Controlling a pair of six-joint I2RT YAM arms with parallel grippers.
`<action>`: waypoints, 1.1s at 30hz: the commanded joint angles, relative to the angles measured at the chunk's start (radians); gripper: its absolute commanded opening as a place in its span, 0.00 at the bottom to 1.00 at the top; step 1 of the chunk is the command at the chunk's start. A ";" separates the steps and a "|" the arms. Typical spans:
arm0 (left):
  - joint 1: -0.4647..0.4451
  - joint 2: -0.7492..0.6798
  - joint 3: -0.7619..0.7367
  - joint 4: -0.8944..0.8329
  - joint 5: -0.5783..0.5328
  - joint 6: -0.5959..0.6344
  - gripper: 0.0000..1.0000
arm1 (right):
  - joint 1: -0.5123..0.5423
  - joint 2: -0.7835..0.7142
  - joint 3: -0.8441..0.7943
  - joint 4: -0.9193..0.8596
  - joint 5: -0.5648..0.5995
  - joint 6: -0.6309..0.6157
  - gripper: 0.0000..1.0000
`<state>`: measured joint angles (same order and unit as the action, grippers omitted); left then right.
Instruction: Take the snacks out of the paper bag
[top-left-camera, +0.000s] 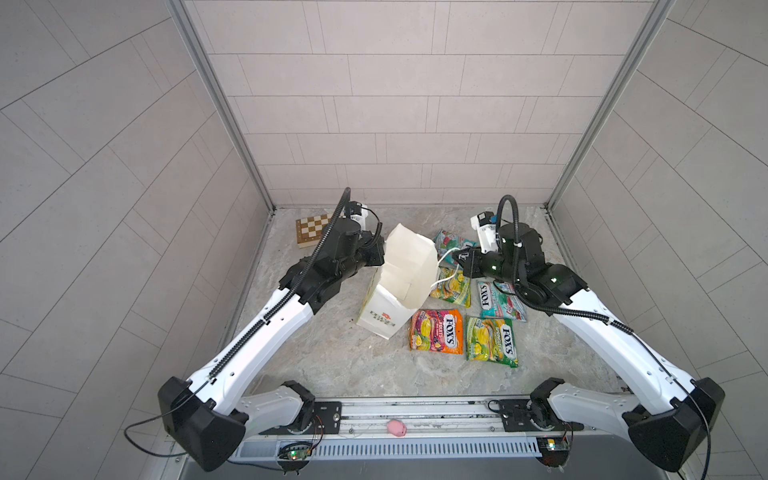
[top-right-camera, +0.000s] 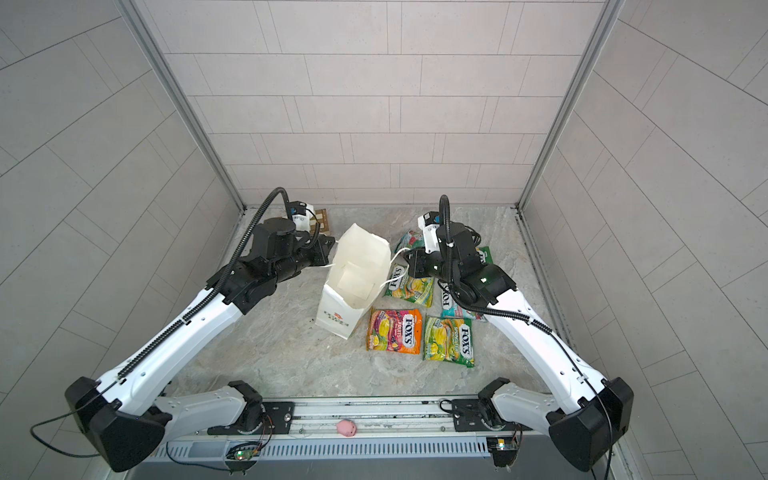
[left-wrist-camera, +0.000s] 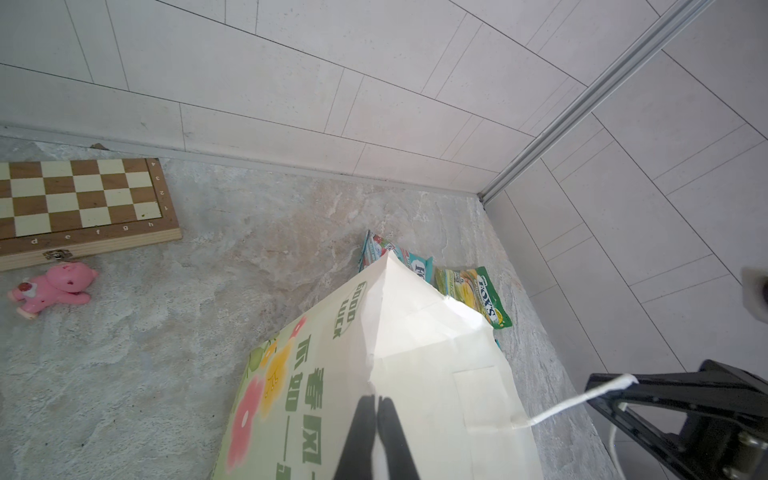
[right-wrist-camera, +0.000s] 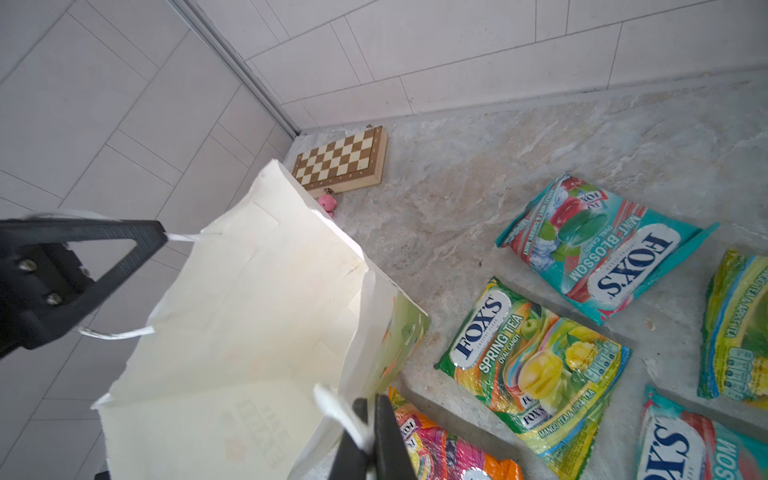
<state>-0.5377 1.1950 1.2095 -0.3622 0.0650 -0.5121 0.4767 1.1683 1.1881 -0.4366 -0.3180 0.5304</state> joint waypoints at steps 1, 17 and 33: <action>0.024 0.002 -0.004 0.029 0.026 -0.009 0.18 | -0.003 0.056 0.058 0.000 -0.037 0.005 0.28; 0.110 -0.034 0.044 -0.052 0.003 0.096 0.90 | 0.003 0.224 0.261 0.025 -0.159 0.031 0.54; 0.119 -0.116 0.201 -0.250 -0.247 0.334 0.97 | -0.004 0.136 0.260 0.014 0.142 -0.040 0.63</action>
<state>-0.4274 1.1095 1.3754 -0.5465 -0.0589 -0.2409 0.4767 1.3632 1.4567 -0.3992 -0.3283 0.5274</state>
